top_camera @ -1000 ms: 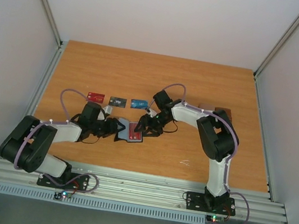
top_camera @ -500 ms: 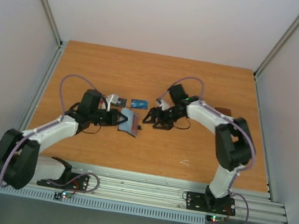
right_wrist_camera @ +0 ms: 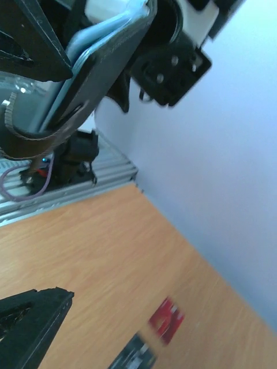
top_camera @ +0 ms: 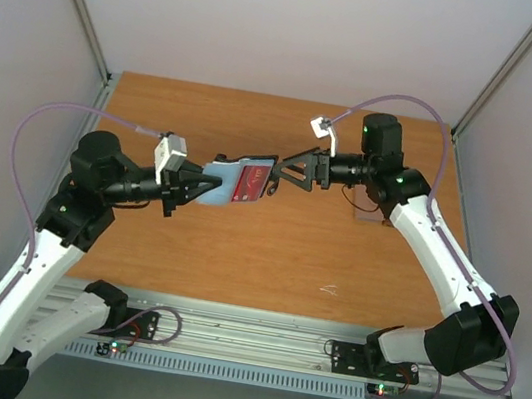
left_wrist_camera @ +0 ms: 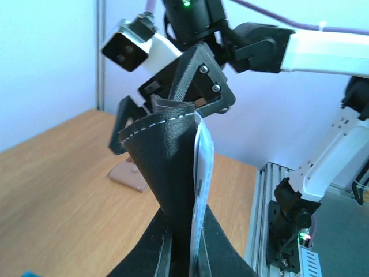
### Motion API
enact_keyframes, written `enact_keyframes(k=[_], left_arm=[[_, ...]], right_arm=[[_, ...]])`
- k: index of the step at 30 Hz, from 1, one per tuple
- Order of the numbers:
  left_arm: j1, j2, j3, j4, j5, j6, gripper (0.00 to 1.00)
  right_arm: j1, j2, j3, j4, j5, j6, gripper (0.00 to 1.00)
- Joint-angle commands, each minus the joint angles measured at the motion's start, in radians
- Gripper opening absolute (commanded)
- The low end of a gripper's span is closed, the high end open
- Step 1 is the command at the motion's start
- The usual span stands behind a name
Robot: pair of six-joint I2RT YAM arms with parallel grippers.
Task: Take the credit cards out of the card holder
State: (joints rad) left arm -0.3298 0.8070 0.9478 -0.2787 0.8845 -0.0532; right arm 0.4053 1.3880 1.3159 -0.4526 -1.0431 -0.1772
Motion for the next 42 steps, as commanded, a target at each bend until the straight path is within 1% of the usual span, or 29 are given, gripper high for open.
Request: enact_keyframes(k=[1, 4, 7, 9, 10, 11, 12, 16, 17, 20, 23, 24, 26, 29, 32, 37, 39, 42], left_arm=[[-0.002, -0.015, 0.043, 0.111, 0.088, 0.007, 0.0], [-0.002, -0.01, 0.048, 0.216, 0.087, -0.108, 0.0], [-0.001, -0.009, 0.053, 0.249, 0.074, -0.191, 0.0], [0.001, -0.011, 0.054, 0.251, 0.061, -0.211, 0.0], [0.004, -0.012, 0.054, 0.251, 0.057, -0.224, 0.0], [0.005, -0.014, 0.053, 0.251, 0.056, -0.229, 0.0], [0.007, -0.017, 0.052, 0.25, 0.056, -0.232, 0.0], [0.01, -0.024, 0.055, 0.24, 0.065, -0.227, 0.0], [0.011, -0.024, 0.057, 0.243, 0.074, -0.222, 0.0], [0.01, -0.02, 0.058, 0.265, 0.094, -0.219, 0.0], [0.011, -0.015, 0.059, 0.268, 0.105, -0.23, 0.0], [0.011, -0.013, 0.059, 0.293, 0.11, -0.232, 0.0], [0.01, -0.011, 0.06, 0.304, 0.12, -0.233, 0.0], [0.01, -0.011, 0.064, 0.306, 0.133, -0.234, 0.0], [0.01, -0.013, 0.069, 0.306, 0.141, -0.232, 0.0], [0.011, -0.014, 0.073, 0.308, 0.149, -0.235, 0.0], [0.01, -0.014, 0.072, 0.31, 0.151, -0.236, 0.0], [0.01, -0.014, 0.071, 0.315, 0.151, -0.244, 0.0]], right_arm=[[0.054, 0.006, 0.071, 0.222, -0.173, 0.042, 0.98], [0.077, 0.018, 0.104, 0.23, -0.236, 0.042, 0.98], [0.081, 0.017, 0.119, 0.209, -0.297, 0.036, 0.95], [0.079, 0.017, 0.161, 0.079, -0.31, -0.06, 0.95], [0.076, 0.017, 0.195, -0.071, -0.291, -0.141, 0.95], [0.066, 0.017, 0.221, -0.153, -0.276, -0.213, 0.95], [0.05, 0.016, 0.239, -0.205, -0.277, -0.253, 0.95], [0.006, 0.018, 0.284, -0.3, -0.321, -0.309, 0.95], [0.007, 0.022, 0.294, -0.31, -0.326, -0.305, 0.96], [0.032, 0.042, 0.295, -0.263, -0.306, -0.235, 0.96], [0.083, 0.049, 0.304, -0.265, -0.217, -0.257, 0.95], [0.092, 0.049, 0.302, -0.255, -0.195, -0.256, 0.95], [0.092, 0.054, 0.29, -0.225, -0.169, -0.249, 0.96], [0.093, 0.079, 0.294, -0.231, -0.149, -0.267, 0.98], [0.093, 0.115, 0.334, -0.242, -0.144, -0.259, 0.98], [0.093, 0.117, 0.367, -0.242, -0.077, -0.294, 0.98], [0.093, 0.134, 0.395, -0.251, -0.088, -0.292, 0.98], [0.095, 0.163, 0.427, -0.242, -0.16, -0.268, 0.97]])
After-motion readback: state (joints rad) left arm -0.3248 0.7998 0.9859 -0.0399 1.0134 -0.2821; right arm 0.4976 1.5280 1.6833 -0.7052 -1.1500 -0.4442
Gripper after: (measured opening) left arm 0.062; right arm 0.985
